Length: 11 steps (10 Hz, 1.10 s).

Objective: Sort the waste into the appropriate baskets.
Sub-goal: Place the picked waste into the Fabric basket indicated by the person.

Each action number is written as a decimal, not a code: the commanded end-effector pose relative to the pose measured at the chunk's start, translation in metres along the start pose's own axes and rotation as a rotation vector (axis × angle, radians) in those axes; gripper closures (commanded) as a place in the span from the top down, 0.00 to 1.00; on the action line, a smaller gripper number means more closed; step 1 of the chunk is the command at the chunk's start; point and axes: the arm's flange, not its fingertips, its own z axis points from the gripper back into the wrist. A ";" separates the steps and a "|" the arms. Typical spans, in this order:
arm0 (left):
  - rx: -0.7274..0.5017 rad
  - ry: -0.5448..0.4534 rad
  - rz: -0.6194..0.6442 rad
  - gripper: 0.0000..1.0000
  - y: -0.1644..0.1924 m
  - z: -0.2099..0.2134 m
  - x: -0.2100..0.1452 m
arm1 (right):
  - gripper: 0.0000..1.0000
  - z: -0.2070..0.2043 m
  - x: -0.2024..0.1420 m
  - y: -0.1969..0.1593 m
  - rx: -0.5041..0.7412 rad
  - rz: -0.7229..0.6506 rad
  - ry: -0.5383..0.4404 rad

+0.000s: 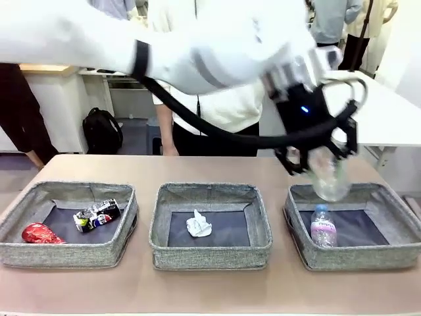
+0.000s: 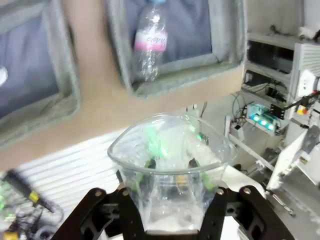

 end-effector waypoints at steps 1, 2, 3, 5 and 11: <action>0.047 -0.023 -0.093 0.38 -0.034 -0.033 0.040 | 1.00 -0.008 -0.003 0.004 0.003 0.007 0.035; 0.043 0.000 -0.100 0.38 -0.046 -0.051 0.050 | 1.00 -0.008 -0.003 0.004 0.003 0.007 0.035; 0.047 0.012 -0.098 0.38 -0.054 -0.068 0.054 | 1.00 -0.008 -0.003 0.004 0.003 0.007 0.035; 0.100 -0.050 -0.093 0.38 -0.054 -0.095 0.059 | 1.00 -0.008 -0.003 0.004 0.003 0.007 0.035; 0.118 -0.088 -0.095 0.38 -0.055 -0.106 0.064 | 1.00 -0.008 -0.003 0.004 0.003 0.007 0.035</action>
